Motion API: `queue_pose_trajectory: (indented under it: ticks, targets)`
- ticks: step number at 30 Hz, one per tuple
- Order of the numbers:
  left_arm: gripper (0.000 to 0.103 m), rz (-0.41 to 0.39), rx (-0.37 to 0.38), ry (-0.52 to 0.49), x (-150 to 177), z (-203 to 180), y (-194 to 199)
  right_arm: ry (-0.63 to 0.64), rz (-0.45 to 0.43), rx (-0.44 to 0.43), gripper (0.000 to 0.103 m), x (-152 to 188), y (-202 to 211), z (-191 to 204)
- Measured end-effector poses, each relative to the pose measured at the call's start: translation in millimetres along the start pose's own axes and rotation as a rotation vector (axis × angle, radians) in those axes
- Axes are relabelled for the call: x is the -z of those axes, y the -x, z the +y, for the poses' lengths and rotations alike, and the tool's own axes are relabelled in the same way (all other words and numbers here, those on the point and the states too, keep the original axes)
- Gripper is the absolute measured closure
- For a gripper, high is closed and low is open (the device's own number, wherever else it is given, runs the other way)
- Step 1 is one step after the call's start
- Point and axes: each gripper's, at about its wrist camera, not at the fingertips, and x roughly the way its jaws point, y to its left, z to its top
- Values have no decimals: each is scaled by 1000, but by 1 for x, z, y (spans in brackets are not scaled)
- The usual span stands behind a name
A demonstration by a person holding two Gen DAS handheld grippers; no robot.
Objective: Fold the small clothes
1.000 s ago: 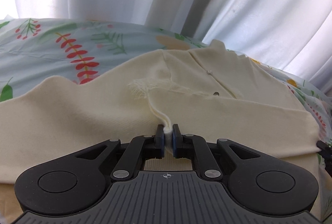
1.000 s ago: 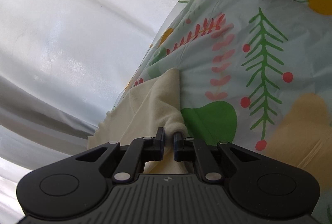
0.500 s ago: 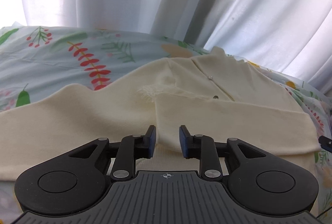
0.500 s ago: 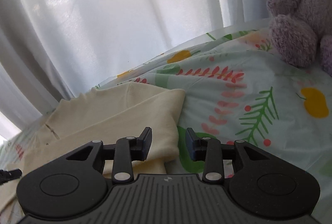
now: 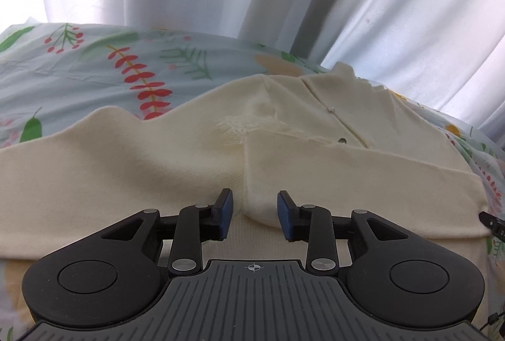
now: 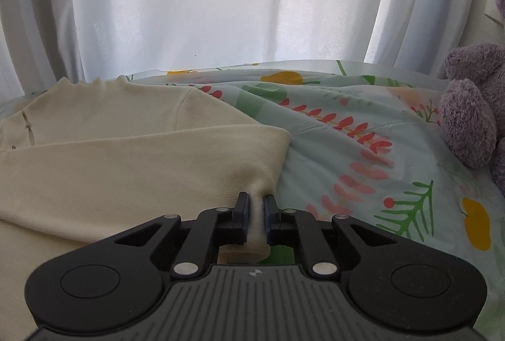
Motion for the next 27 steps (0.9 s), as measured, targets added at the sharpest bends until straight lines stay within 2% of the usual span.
queue_pose_trajectory:
  ticks: [1, 3, 5, 8, 11, 14, 19, 21, 24, 27]
  targets:
    - [63, 0, 3, 28, 1, 5, 6, 2, -5, 1, 93, -1, 5, 2]
    - [52, -24, 31, 117, 8, 21, 22, 9, -61, -13, 89, 0, 19, 4]
    - [48, -48, 39, 215, 17, 42, 36, 27, -102, -26, 87, 4, 26, 8]
    - [47, -57, 0, 347, 33, 79, 54, 56, -20, -42, 86, 10, 10, 11]
    - [47, -83, -62, 474, 51, 121, 74, 23, -31, -37, 86, 6, 22, 12]
    - [47, -133, -86, 612, 67, 166, 94, -28, -72, -104, 85, 7, 44, 12]
    - [51, -224, -82, 882, 92, 235, 114, -119, -67, -193, 81, 21, 67, 19]
    - [57, -264, -60, 967, 100, 255, 119, -145, -52, -236, 81, 26, 71, 24]
    - [68, -316, -54, 1062, 108, 277, 120, -132, -44, -268, 81, 28, 73, 32]
    - [68, -375, -18, 1161, 116, 296, 122, -112, -55, -274, 81, 25, 75, 38]
